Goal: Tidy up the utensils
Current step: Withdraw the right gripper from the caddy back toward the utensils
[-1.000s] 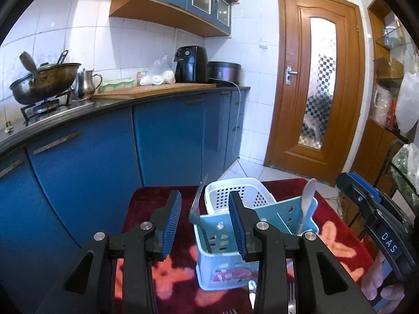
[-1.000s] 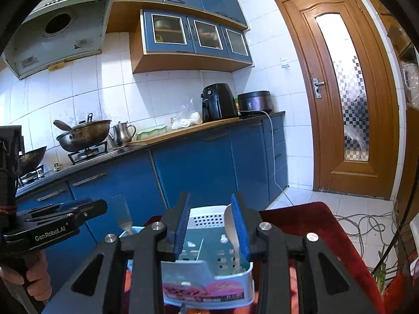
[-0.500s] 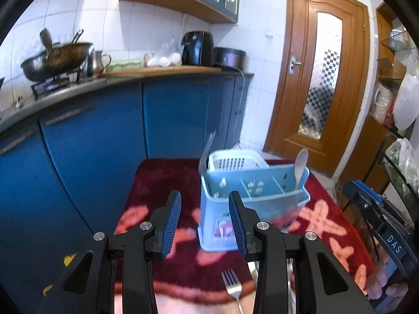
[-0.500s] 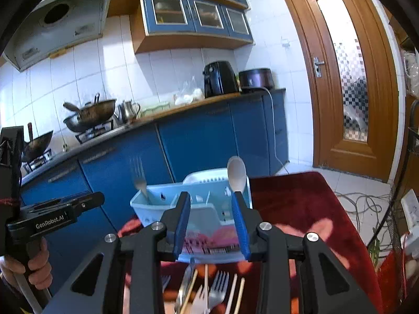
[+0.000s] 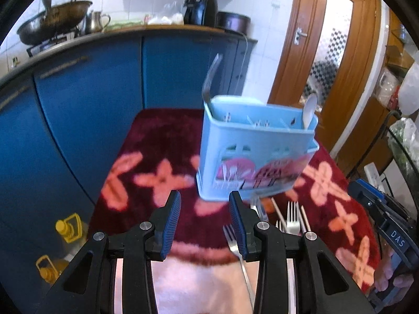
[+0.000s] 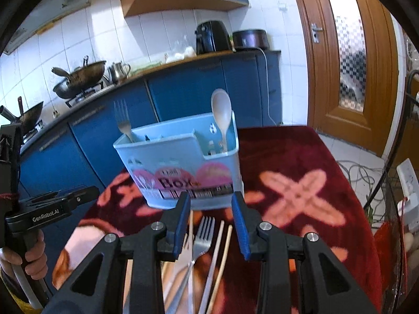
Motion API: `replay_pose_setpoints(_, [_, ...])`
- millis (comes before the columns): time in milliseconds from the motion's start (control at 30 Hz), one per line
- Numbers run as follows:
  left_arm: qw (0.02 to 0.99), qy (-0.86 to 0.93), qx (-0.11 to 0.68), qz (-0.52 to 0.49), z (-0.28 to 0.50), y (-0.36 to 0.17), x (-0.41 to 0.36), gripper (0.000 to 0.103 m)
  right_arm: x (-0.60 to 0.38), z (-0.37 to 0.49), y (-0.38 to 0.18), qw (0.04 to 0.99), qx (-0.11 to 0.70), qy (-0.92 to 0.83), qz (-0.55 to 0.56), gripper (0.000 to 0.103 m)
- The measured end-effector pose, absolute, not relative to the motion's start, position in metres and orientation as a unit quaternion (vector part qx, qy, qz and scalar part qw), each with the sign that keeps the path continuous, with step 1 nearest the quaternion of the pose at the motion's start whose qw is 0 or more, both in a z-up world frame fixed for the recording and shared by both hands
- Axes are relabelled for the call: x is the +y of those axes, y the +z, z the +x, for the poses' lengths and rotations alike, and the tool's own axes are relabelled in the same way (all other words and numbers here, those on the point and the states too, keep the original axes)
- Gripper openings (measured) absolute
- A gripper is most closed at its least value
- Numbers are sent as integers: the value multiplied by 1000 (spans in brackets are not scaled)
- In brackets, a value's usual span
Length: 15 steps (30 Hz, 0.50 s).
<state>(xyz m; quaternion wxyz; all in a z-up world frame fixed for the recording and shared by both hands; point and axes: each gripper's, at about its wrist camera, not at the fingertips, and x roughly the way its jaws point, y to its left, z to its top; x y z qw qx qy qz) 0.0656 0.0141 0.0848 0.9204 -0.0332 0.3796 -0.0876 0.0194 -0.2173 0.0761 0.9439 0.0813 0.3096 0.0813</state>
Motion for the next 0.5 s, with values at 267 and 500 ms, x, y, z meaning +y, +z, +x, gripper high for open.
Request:
replay_pose_setpoints(267, [901, -98, 422, -35, 68, 54, 6, 39, -226, 24, 49, 927, 357, 74, 91, 36])
replay_pose_setpoints(500, [886, -105, 450, -41, 73, 30, -2, 39, -231, 28, 31, 917, 383, 64, 91, 36])
